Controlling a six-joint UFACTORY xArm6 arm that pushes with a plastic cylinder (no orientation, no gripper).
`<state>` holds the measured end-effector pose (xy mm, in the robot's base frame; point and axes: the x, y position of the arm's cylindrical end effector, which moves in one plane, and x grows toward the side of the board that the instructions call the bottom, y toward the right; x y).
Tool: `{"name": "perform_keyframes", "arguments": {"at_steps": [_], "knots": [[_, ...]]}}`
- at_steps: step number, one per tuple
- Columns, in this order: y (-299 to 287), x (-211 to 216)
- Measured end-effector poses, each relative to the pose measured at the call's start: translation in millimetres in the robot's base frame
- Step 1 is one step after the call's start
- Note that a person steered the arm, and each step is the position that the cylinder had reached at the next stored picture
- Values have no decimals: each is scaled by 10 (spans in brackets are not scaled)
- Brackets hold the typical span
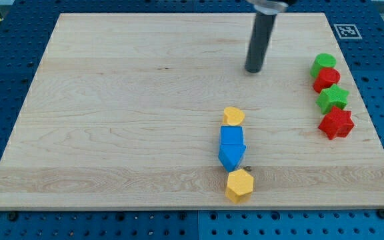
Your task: Point your arm at bottom center
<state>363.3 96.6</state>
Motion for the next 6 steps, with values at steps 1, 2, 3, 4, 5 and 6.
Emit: {"name": "perform_keyframes", "arguments": {"at_steps": [1, 2, 3, 4, 5, 6], "knots": [[-49, 0], [-244, -2], [-610, -3], [-883, -3], [-1294, -3], [-1336, 384]]}}
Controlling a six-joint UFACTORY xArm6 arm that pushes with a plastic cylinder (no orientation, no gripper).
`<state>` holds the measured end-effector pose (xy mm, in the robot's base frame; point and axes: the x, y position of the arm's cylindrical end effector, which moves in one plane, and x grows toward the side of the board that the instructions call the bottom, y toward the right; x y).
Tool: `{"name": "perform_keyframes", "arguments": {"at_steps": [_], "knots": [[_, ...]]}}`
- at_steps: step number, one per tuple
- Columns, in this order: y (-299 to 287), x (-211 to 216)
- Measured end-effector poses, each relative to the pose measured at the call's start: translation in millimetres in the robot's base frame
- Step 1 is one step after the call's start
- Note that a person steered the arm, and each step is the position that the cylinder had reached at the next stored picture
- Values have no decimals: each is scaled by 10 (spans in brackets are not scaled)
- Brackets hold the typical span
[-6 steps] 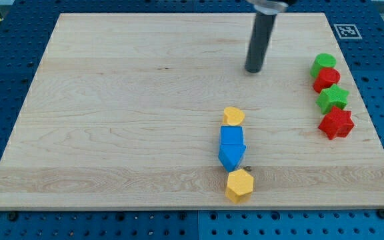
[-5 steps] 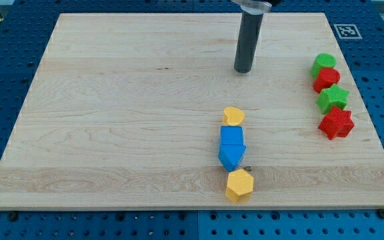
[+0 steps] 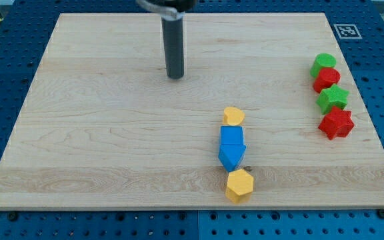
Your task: Point your arm at bottom center
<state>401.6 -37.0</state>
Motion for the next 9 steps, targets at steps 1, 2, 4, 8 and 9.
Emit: {"name": "perform_keyframes", "arguments": {"at_steps": [1, 2, 4, 8, 9], "knots": [[0, 131], [0, 423], [0, 1015], [194, 1789], [256, 1848]]}}
